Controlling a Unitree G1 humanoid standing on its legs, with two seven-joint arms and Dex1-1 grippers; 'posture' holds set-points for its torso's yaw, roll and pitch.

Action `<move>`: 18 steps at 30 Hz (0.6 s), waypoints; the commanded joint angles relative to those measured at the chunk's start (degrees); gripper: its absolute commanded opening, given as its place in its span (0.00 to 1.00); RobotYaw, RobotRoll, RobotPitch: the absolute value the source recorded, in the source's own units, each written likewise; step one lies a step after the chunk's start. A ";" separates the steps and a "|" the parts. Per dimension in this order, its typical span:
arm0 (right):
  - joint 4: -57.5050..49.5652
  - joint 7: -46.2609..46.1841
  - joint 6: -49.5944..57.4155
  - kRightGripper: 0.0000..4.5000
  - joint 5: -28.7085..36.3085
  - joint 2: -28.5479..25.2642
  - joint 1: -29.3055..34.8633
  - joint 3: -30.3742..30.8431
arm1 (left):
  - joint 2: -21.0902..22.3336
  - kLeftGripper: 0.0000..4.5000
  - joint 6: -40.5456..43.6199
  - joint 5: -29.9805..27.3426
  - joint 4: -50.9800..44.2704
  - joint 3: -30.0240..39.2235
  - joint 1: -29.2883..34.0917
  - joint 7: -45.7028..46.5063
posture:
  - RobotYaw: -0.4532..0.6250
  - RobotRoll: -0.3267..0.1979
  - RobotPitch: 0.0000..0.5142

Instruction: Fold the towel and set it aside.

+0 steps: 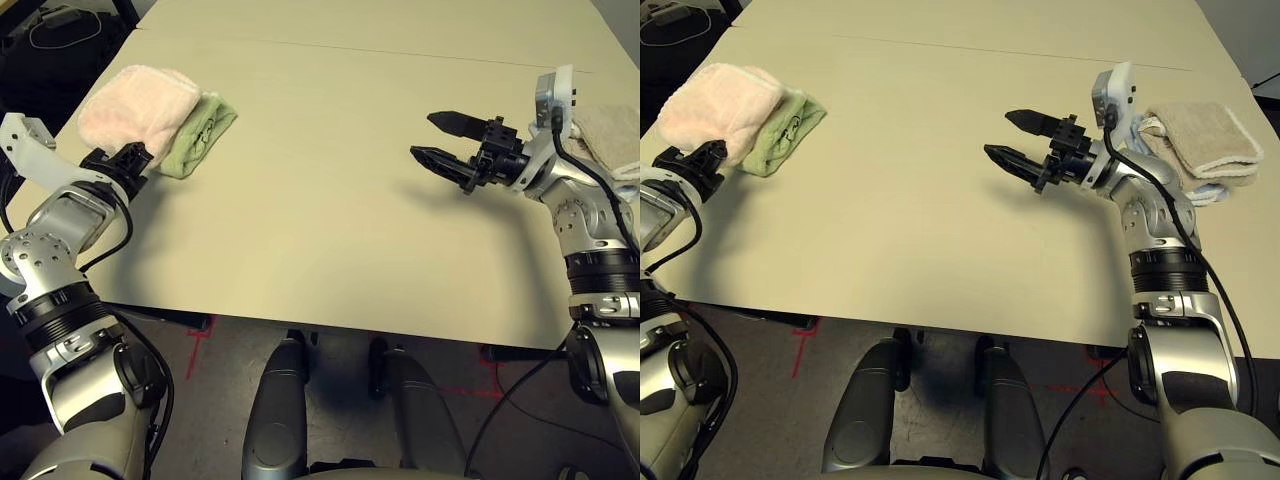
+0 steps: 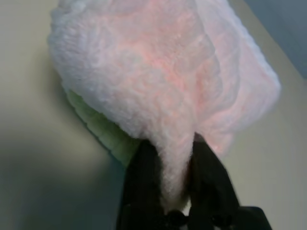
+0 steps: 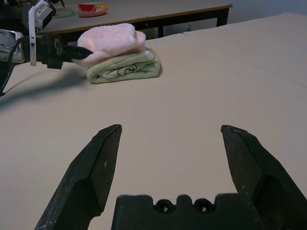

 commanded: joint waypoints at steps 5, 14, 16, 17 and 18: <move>0.00 0.41 -0.21 1.00 -0.30 -0.51 0.44 0.33 | 2.74 0.88 1.84 0.86 0.70 -3.03 -1.44 -4.32 | 0.56 0.62 0.43; 0.93 0.49 -0.56 1.00 -0.63 -0.54 -0.36 0.25 | 9.33 0.99 14.90 -3.86 0.82 -5.68 -4.87 -12.89 | 0.56 0.62 0.43; 1.23 0.54 -0.71 1.00 -0.73 -0.55 -0.52 0.18 | 10.39 0.99 20.86 -6.63 0.62 -5.81 -6.49 -15.03 | 0.56 0.62 0.43; 1.37 0.58 -0.82 1.00 -0.79 -0.55 -0.58 0.17 | 10.83 0.99 23.02 -7.04 0.70 -6.12 -7.17 -15.42 | 0.56 0.62 0.43; 1.49 0.57 -0.92 1.00 -0.82 -0.53 -0.65 0.15 | 11.29 0.99 24.86 -6.98 0.81 -6.74 -7.75 -15.74 | 0.56 0.62 0.43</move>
